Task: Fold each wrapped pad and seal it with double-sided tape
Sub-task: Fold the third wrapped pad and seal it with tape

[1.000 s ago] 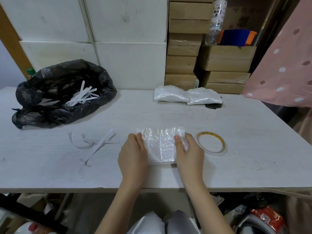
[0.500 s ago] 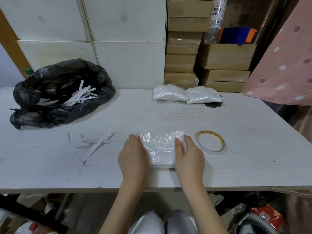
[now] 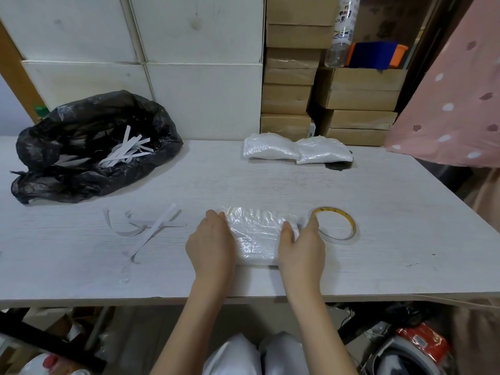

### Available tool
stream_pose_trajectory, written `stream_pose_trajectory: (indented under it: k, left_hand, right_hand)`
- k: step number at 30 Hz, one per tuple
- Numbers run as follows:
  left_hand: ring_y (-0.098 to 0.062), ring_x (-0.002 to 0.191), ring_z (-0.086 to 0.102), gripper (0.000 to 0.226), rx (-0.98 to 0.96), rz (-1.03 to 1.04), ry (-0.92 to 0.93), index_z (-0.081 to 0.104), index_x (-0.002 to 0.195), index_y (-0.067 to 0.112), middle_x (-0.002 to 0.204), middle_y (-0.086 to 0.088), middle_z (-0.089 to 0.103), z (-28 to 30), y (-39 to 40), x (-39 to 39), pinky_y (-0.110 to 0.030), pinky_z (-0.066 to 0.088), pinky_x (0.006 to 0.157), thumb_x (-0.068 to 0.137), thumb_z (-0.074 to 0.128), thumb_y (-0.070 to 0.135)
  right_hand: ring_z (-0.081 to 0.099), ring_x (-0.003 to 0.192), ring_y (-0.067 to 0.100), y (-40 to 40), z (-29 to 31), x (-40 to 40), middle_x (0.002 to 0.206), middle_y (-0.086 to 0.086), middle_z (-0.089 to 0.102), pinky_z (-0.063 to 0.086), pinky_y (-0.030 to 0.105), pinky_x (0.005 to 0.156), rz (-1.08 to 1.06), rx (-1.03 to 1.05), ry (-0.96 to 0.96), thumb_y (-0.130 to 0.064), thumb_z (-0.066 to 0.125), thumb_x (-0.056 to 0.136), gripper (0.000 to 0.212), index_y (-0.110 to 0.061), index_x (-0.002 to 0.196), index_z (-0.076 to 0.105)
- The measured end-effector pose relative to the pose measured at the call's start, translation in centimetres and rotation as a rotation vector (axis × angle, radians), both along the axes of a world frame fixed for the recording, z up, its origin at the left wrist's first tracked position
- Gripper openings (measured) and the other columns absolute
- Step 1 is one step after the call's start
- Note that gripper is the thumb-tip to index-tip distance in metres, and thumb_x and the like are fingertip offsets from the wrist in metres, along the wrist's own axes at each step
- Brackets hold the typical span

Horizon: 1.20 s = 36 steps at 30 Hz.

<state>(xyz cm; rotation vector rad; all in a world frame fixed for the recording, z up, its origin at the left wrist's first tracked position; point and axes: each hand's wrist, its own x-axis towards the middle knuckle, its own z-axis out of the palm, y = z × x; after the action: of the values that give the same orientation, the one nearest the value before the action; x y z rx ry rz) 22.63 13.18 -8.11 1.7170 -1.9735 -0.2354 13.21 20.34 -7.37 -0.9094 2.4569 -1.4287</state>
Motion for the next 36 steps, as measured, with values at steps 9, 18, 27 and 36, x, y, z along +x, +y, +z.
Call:
stream_pose_trajectory:
  k: [9, 18, 27, 36]
  left_hand:
    - [-0.036, 0.083, 0.061, 0.023, 0.117, 0.063, -0.006, 0.037, 0.117, 0.000, 0.093, -0.016, 0.066, 0.2, -0.7, -0.6, -0.032, 0.032, 0.059, 0.097, 0.036, 0.012]
    - [-0.029, 0.070, 0.052, 0.024, 0.107, -0.019, -0.238, 0.037, 0.115, 0.006, 0.094, -0.010, 0.060, 0.7, -0.1, -1.0, -0.027, 0.014, 0.044, 0.091, 0.036, 0.000]
    - [-0.027, 0.085, 0.063, 0.020, 0.073, -0.055, -0.205, 0.037, 0.114, 0.007, 0.099, -0.008, 0.063, 1.0, 0.3, -0.8, -0.025, 0.014, 0.044, 0.097, 0.037, 0.015]
    - [-0.032, 0.089, 0.055, 0.021, 0.167, -0.068, -0.214, 0.043, 0.111, 0.003, 0.109, -0.014, 0.058, 3.8, -0.8, 0.8, -0.032, 0.033, 0.065, 0.091, 0.038, 0.001]
  right_hand:
    - [0.063, 0.091, 0.030, -0.9, 0.9, -0.3, 0.105, 0.013, 0.062, 0.038, 0.028, 0.062, -0.016, 0.256, 0.088, -0.019, 0.045, 0.096, 0.029, -0.002, 0.120, 0.039]
    - [0.055, 0.112, 0.033, -2.1, 1.7, -0.8, 0.116, 0.015, 0.059, 0.047, 0.036, 0.083, 0.030, 0.311, 0.652, -0.020, 0.061, 0.085, 0.020, -0.005, 0.098, 0.066]
    - [-0.007, 0.146, 0.013, -2.5, -0.5, 0.4, 0.159, 0.004, 0.000, -0.010, 0.029, 0.116, 0.545, 0.461, 0.577, -0.051, -0.012, 0.083, 0.081, -0.009, 0.149, 0.007]
    - [0.000, 0.146, 0.014, -2.1, -0.6, 0.3, 0.159, 0.004, 0.005, -0.003, 0.029, 0.119, 0.552, 0.462, 0.472, -0.035, 0.018, 0.100, 0.056, -0.009, 0.149, 0.010]
